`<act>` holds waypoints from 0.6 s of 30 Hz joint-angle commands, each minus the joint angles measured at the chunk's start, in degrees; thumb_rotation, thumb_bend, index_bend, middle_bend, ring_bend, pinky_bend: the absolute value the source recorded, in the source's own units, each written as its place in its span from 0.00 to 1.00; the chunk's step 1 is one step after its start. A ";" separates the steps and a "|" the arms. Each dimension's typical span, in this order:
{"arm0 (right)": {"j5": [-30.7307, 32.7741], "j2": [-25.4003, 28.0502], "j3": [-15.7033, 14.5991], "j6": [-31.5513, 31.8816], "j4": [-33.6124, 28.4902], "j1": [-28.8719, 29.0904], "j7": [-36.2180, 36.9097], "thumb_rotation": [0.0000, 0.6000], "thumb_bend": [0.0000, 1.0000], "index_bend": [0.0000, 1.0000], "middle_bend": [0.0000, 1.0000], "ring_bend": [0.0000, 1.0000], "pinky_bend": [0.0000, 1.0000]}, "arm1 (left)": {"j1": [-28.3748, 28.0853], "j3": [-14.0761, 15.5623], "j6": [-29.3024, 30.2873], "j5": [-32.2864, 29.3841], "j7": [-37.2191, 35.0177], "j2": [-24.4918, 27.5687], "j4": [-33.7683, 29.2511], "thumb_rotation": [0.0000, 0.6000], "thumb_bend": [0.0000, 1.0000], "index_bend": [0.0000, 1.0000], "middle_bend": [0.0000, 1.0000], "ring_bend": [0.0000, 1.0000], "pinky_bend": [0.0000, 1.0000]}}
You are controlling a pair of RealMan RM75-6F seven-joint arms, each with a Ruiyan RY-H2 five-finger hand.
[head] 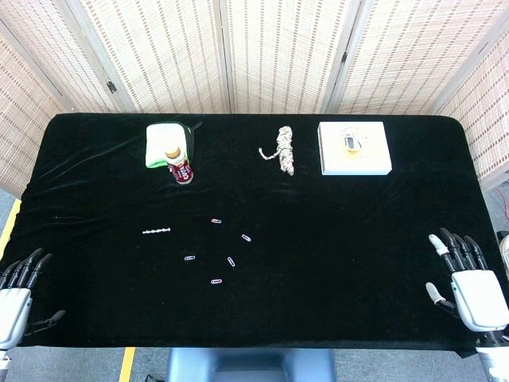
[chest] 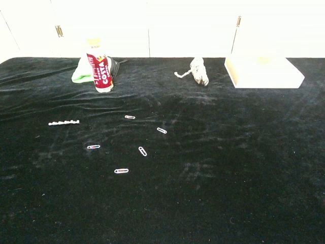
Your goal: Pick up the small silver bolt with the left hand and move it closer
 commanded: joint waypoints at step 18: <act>-3.99 -0.15 -0.56 2.57 0.72 -0.21 1.05 1.00 0.33 0.00 0.00 0.00 0.00 | -5.36 -3.18 -5.44 -1.31 -6.11 -2.80 2.13 1.00 0.19 0.12 0.50 0.60 0.65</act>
